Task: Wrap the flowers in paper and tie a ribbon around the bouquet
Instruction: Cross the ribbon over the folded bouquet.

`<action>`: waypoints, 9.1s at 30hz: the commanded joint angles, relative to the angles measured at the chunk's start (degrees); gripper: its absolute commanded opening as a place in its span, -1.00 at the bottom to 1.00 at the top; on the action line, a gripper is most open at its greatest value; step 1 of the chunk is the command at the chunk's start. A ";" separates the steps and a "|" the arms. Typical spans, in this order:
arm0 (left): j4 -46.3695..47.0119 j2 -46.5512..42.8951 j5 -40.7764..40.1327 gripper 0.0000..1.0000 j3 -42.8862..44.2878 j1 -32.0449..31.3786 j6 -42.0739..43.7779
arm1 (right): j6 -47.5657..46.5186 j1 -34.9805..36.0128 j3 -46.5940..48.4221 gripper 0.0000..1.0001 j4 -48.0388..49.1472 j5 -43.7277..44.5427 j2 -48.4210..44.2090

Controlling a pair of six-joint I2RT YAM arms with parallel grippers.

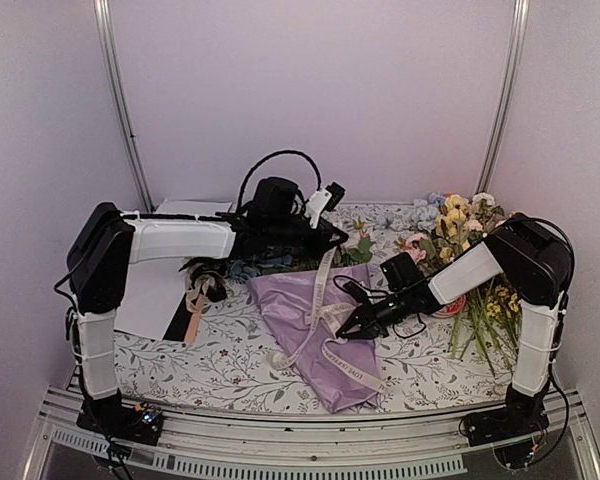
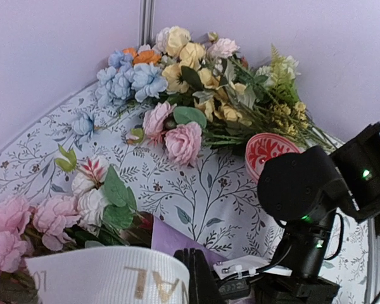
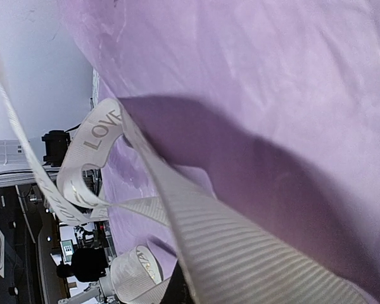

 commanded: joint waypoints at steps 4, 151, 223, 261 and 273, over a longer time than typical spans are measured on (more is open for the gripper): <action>-6.96 10.96 -2.85 -1.00 10.51 0.43 -1.04 | -0.40 -0.04 0.00 -1.00 -2.09 -0.31 -0.54; -10.87 -22.05 20.20 -1.00 -26.67 -10.25 24.46 | 5.01 -6.38 5.54 0.00 0.87 -5.78 1.40; 26.00 -35.47 1.89 -1.00 -43.92 -11.49 1.80 | -5.14 -6.35 7.00 -0.26 -12.26 -3.30 4.99; 7.51 -36.93 -10.30 -1.00 -49.69 -20.05 12.87 | -6.02 -6.31 6.95 -0.25 -13.66 -2.89 4.89; 12.50 -30.48 -13.67 -1.00 -54.71 -22.79 6.68 | -9.89 -6.10 7.96 -0.49 -16.28 -4.81 3.19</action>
